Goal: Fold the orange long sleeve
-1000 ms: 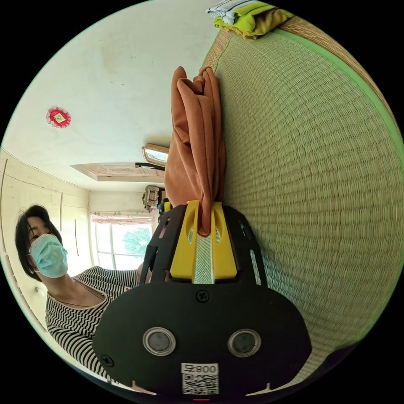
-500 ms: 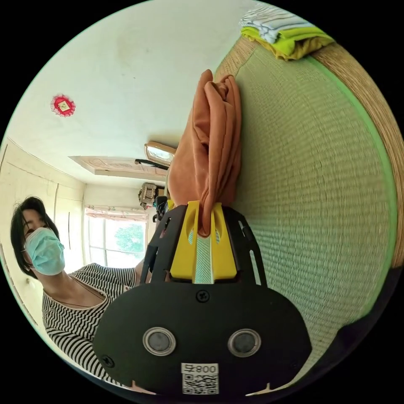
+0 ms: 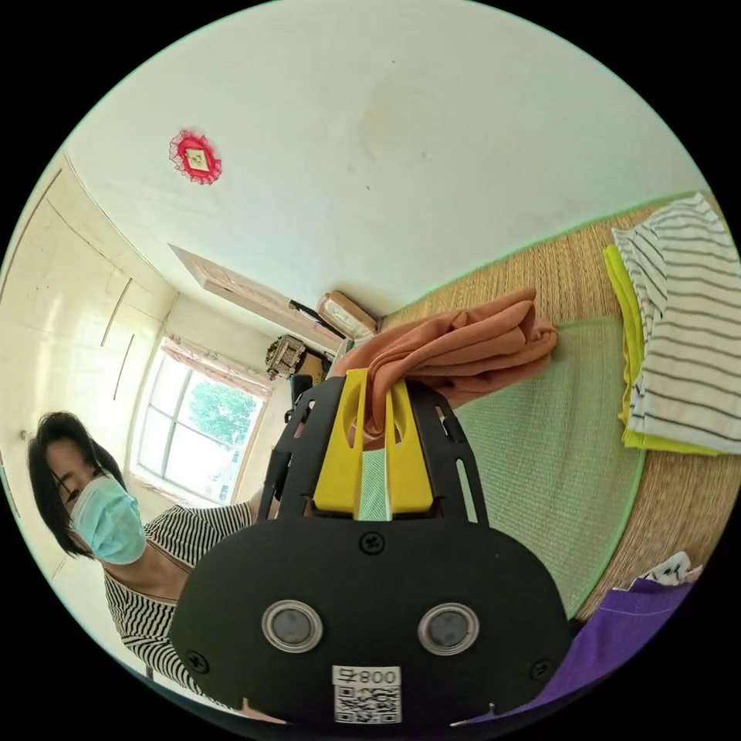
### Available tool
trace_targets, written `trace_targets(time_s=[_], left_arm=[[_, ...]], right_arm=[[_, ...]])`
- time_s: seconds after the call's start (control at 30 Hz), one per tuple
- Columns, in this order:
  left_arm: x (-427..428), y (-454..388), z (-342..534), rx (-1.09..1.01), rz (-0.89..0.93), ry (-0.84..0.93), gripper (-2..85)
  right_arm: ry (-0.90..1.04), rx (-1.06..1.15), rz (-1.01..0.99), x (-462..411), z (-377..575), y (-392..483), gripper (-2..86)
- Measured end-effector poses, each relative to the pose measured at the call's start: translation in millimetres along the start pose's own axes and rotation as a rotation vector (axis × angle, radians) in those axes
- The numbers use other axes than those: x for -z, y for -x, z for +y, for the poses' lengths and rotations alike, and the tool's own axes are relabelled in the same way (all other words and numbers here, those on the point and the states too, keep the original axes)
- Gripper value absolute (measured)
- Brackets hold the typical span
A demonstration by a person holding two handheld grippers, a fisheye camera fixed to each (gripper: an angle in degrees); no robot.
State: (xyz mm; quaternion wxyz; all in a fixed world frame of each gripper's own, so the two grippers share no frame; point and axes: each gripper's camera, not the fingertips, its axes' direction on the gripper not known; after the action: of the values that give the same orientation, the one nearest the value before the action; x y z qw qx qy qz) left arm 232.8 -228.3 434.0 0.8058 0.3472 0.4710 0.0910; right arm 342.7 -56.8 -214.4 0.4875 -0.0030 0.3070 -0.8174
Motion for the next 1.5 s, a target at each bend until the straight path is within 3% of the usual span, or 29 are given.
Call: trace_targets(time_s=[0.23, 0.47, 0.63, 0.7, 0.83, 1.03, 1.27, 1.43, 1.5], left_arm=[[-74.3, -104.5, -18.0, -0.187, 0.063, -0.069, 6.7], [-209.1, -210.9, 23.7, -0.397, 0.171, -0.011, 6.6], [-326.4, -237.0, 100.4, -0.415, 0.190, 0.146, 6.9], [-374.8, -233.1, 132.3, -0.409, 0.145, 0.237, 7.0], [-466.5, -199.1, 192.1, -0.151, 0.115, 0.472, 7.0], [-516.1, -226.7, 228.5, -0.238, 0.078, 0.538, 7.3], [-594.7, -217.9, 288.4, -0.208, -0.047, 0.765, 8.2], [-618.5, -206.9, 312.5, -0.181, -0.051, 0.803, 9.2], [-622.6, -207.8, 315.4, -0.203, -0.052, 0.801, 9.6]], right_arm=[[-0.097, 0.138, 0.017, 102.6, -20.1, 110.4, 0.3], [-0.228, 0.242, 0.113, 270.6, 66.3, 206.5, 0.5], [-0.263, 0.117, 0.242, 362.2, 177.3, 205.1, 0.5], [-0.259, -0.064, 0.305, 389.1, 233.6, 172.6, 0.5], [-0.239, -0.319, 0.347, 408.9, 305.3, 124.9, 0.7], [-0.259, -0.286, 0.323, 431.1, 348.0, 149.5, 1.3], [-0.106, -0.399, 0.658, 418.4, 390.7, 170.9, 1.9], [-0.238, -0.381, 0.752, 415.5, 424.6, 214.1, 1.0], [-0.276, -0.336, 0.957, 396.4, 431.3, 252.9, 0.4]])
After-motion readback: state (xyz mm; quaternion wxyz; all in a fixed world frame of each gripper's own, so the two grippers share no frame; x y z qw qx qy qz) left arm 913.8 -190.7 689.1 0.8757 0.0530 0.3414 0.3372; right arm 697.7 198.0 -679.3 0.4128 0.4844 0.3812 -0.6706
